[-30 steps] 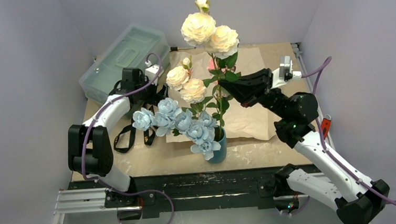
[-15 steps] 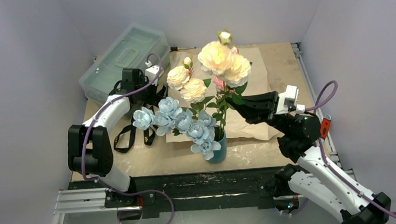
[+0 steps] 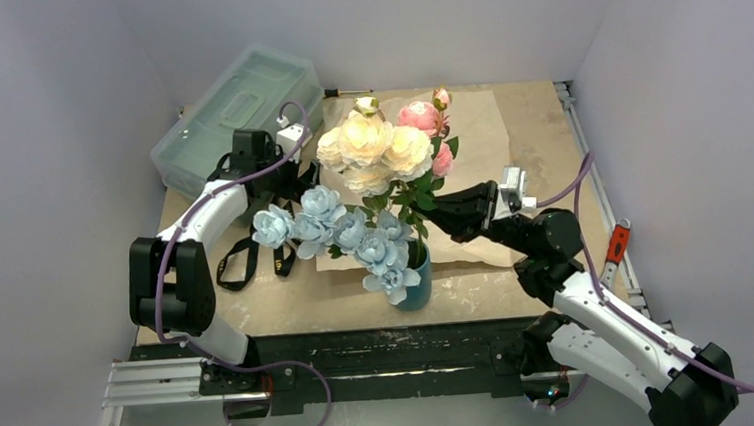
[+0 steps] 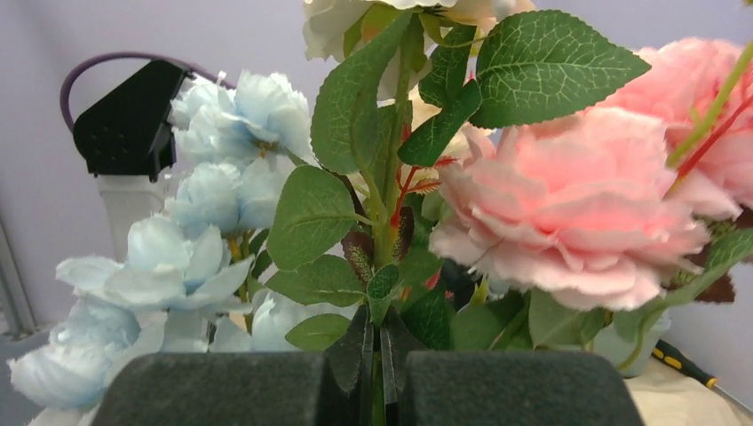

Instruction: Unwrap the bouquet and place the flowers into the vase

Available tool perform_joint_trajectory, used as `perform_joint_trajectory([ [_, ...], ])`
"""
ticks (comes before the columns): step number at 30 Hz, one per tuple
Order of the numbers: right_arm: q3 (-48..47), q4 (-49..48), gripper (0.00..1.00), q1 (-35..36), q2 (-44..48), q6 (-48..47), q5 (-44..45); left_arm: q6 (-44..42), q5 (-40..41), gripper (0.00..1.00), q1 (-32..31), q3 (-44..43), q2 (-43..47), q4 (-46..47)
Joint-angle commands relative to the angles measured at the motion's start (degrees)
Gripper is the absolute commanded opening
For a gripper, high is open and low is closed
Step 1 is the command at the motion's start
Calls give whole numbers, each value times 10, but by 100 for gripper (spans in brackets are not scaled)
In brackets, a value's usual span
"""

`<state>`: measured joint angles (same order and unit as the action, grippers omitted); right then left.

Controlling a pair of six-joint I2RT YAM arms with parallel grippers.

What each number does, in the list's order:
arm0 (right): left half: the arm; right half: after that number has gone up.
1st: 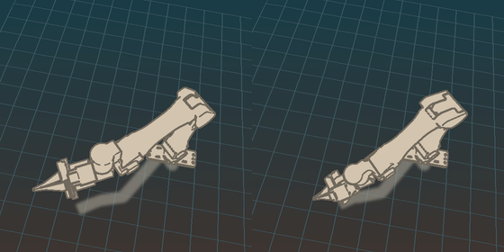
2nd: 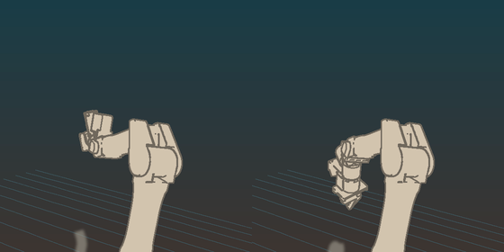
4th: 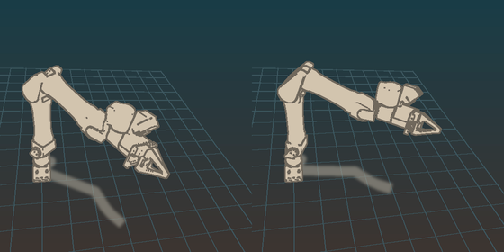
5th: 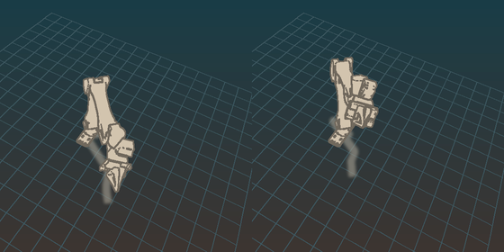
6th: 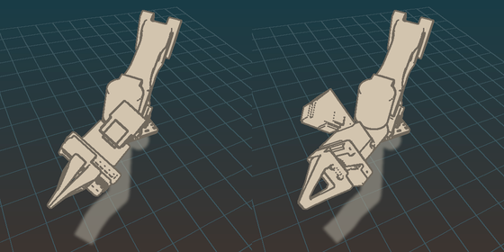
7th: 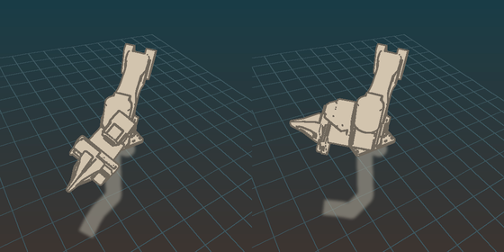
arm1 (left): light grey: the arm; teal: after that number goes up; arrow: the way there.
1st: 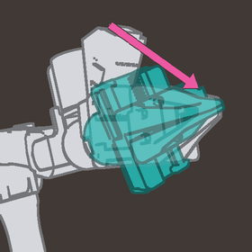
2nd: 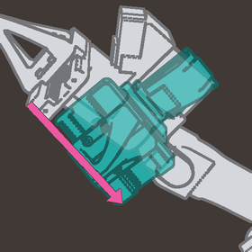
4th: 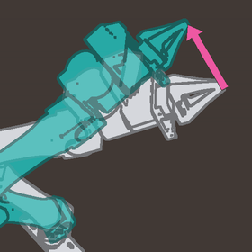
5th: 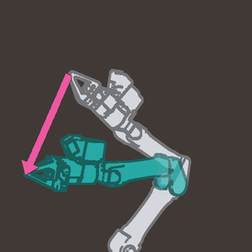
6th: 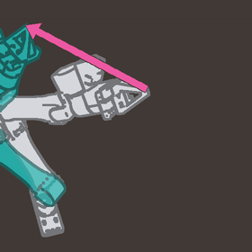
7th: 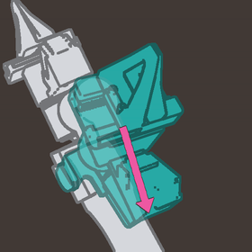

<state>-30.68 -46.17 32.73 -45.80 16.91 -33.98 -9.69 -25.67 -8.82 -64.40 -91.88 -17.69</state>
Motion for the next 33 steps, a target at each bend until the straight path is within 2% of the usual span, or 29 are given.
perform_joint_trajectory([
  [1,32,-36,0,7,8,-46,-24,-12,2,100,-2,-19,5,10],
  [2,38,-35,0,9,11,-51,-27,-12,2,100,-3,-19,5,9],
  [4,49,-28,11,8,18,-60,-36,-12,4,100,-2,-19,5,9],
  [11,51,33,33,9,53,-72,-20,-11,4,100,-2,-27,5,8],
  [16,38,106,53,8,85,-72,-1,1,-2,100,-2,-34,4,9],
  [27,-17,261,72,9,159,-65,61,24,-26,100,5,-85,11,3],
  [33,-65,316,79,8,164,-70,101,41,-52,100,6,-128,15,2],
])
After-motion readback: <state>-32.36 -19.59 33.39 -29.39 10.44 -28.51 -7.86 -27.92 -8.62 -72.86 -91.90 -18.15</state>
